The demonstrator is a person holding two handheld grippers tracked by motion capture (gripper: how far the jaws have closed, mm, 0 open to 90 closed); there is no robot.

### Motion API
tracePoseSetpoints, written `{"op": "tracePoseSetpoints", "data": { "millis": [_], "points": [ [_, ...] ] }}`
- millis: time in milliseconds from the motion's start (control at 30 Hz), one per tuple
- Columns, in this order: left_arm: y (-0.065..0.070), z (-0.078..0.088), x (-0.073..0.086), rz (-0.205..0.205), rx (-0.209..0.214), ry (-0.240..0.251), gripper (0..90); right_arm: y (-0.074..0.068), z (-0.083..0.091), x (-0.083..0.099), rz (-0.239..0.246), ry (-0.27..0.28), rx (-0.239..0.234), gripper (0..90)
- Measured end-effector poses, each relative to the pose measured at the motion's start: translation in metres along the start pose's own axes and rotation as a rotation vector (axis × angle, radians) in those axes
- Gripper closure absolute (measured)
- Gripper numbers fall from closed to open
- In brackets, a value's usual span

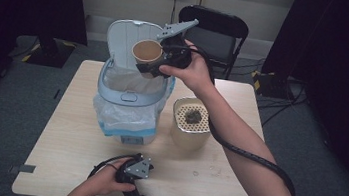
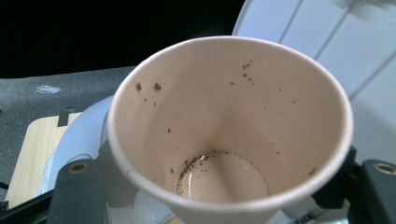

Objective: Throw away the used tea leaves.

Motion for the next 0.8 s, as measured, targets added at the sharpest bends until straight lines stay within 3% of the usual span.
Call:
{"op": "tracePoseSetpoints", "data": {
  "millis": [800],
  "points": [
    [0.000,0.001,0.000,-0.002,-0.002,-0.011,0.0,-0.011,-0.030,0.011,-0.026,0.009,-0.037,26.7]
  ]
}}
Point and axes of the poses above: each handheld gripper's, and its own axes: z roughly backward along the jaws, x roughly out of its underside, y roughly to its right, the point moved 5 cm from there along -z, roughly forward along the jaws, and after that the axes turned 13 degrees about y, right-handed, at the moved point
